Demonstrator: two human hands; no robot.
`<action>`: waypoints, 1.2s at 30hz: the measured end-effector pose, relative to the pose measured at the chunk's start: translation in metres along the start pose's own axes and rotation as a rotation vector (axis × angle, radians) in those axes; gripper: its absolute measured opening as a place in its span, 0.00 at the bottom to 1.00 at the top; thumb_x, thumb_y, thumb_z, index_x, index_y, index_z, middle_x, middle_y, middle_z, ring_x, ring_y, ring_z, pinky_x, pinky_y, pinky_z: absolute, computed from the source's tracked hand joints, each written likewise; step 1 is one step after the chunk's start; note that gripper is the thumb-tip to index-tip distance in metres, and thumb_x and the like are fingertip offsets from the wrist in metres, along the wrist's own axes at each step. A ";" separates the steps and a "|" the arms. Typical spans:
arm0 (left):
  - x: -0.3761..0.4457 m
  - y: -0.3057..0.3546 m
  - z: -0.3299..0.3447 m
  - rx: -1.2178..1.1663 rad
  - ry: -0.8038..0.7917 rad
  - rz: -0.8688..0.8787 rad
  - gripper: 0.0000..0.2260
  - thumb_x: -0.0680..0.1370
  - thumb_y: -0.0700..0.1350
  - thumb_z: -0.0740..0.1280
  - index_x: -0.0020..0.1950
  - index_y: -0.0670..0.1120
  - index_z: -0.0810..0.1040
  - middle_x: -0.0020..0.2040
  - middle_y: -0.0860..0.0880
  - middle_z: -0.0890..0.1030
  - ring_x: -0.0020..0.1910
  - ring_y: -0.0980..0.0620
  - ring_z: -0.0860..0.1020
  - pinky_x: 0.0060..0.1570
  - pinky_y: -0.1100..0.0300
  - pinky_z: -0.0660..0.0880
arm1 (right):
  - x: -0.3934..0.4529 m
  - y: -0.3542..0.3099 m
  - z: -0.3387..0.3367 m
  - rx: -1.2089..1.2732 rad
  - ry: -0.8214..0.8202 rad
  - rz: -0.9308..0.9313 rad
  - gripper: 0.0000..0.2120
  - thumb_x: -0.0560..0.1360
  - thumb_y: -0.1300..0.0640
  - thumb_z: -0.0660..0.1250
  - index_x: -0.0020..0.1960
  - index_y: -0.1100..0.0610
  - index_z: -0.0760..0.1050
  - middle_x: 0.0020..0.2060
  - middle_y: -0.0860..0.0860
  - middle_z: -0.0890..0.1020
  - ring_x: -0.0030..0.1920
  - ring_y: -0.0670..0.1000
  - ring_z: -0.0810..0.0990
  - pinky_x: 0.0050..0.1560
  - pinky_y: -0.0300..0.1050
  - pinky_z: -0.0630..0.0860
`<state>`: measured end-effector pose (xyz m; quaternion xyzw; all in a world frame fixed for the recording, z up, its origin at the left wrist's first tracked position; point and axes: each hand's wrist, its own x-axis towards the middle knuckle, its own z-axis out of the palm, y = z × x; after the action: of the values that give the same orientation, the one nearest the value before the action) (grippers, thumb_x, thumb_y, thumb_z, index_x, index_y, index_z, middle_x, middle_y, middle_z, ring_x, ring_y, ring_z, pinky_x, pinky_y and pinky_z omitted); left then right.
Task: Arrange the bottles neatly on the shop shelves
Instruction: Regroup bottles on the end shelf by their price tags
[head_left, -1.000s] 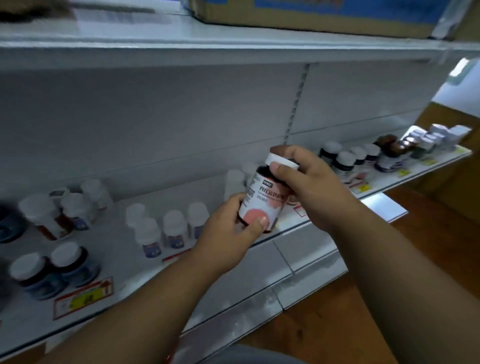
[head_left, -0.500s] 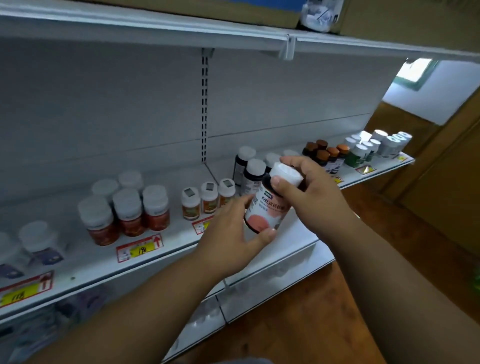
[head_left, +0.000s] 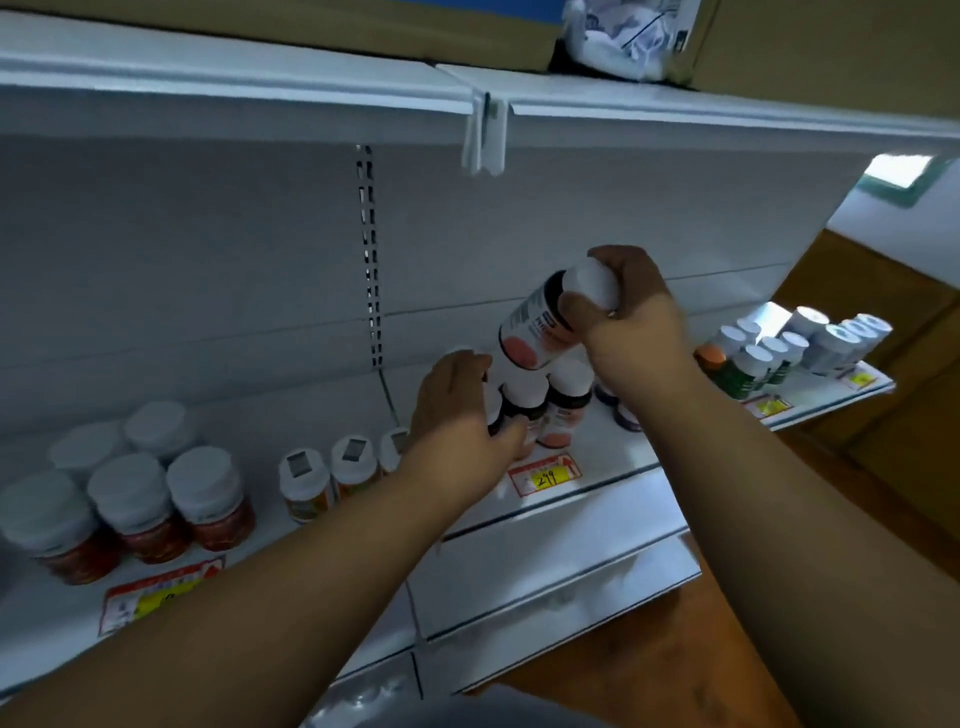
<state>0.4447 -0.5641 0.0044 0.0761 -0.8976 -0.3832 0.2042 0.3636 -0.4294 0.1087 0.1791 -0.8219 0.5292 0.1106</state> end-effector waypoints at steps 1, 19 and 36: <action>0.008 0.002 0.005 0.022 0.004 -0.015 0.33 0.74 0.53 0.71 0.74 0.42 0.65 0.74 0.42 0.64 0.74 0.44 0.61 0.72 0.54 0.59 | 0.015 0.008 0.002 -0.051 -0.046 -0.014 0.21 0.74 0.58 0.69 0.65 0.55 0.69 0.55 0.47 0.73 0.53 0.47 0.73 0.41 0.22 0.68; 0.042 -0.001 0.043 0.626 -0.143 -0.154 0.48 0.71 0.73 0.58 0.79 0.47 0.44 0.80 0.49 0.43 0.77 0.51 0.38 0.72 0.58 0.37 | 0.111 0.101 0.067 -0.438 -1.119 -0.217 0.13 0.76 0.48 0.67 0.55 0.55 0.73 0.52 0.50 0.77 0.50 0.49 0.76 0.49 0.44 0.74; -0.001 0.008 0.015 0.505 0.219 -0.096 0.34 0.73 0.66 0.61 0.67 0.40 0.74 0.63 0.42 0.77 0.62 0.42 0.74 0.63 0.52 0.68 | 0.071 0.054 0.055 -0.258 -0.779 -0.464 0.16 0.79 0.50 0.62 0.65 0.55 0.70 0.61 0.52 0.75 0.58 0.47 0.72 0.54 0.37 0.65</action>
<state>0.4394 -0.5485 0.0010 0.2078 -0.9327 -0.1459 0.2562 0.2768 -0.4721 0.0677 0.5281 -0.7996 0.2774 -0.0696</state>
